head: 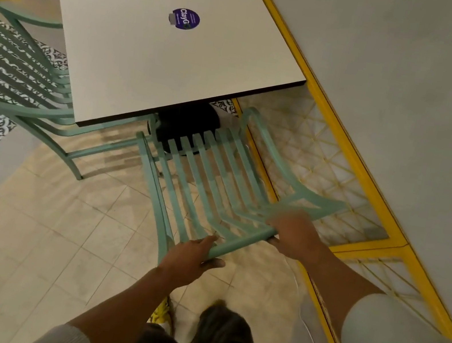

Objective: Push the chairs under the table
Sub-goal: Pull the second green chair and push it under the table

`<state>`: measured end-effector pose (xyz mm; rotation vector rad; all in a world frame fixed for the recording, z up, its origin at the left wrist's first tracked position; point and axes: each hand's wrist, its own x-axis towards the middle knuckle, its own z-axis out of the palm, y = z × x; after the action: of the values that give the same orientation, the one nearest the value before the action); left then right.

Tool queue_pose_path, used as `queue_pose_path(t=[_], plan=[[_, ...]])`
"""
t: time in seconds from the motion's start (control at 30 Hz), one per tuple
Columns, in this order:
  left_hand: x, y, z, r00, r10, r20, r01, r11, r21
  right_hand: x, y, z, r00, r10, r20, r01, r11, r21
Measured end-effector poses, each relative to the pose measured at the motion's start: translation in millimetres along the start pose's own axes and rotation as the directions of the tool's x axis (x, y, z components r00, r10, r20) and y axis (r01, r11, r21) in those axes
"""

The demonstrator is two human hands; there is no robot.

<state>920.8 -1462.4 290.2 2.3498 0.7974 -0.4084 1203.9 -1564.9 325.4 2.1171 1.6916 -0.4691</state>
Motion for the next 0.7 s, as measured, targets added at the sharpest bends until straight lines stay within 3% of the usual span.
queue_pose_path(t=[0.13,0.33,0.7], plan=[[3,1,6,0.993,-0.110,-0.033,0.111,0.993,0.049,10,13,0,0.998,-0.063,0.021,0.062,0.997,0.040],[17,11,19,0.983,-0.142,-0.119,0.153,0.984,0.092,22,43,5,0.982,-0.191,-0.001,0.190,0.974,0.122],[40,70,25,0.974,-0.126,-0.190,0.154,0.978,0.143,12,100,19,0.970,-0.221,-0.097,0.231,0.967,0.103]])
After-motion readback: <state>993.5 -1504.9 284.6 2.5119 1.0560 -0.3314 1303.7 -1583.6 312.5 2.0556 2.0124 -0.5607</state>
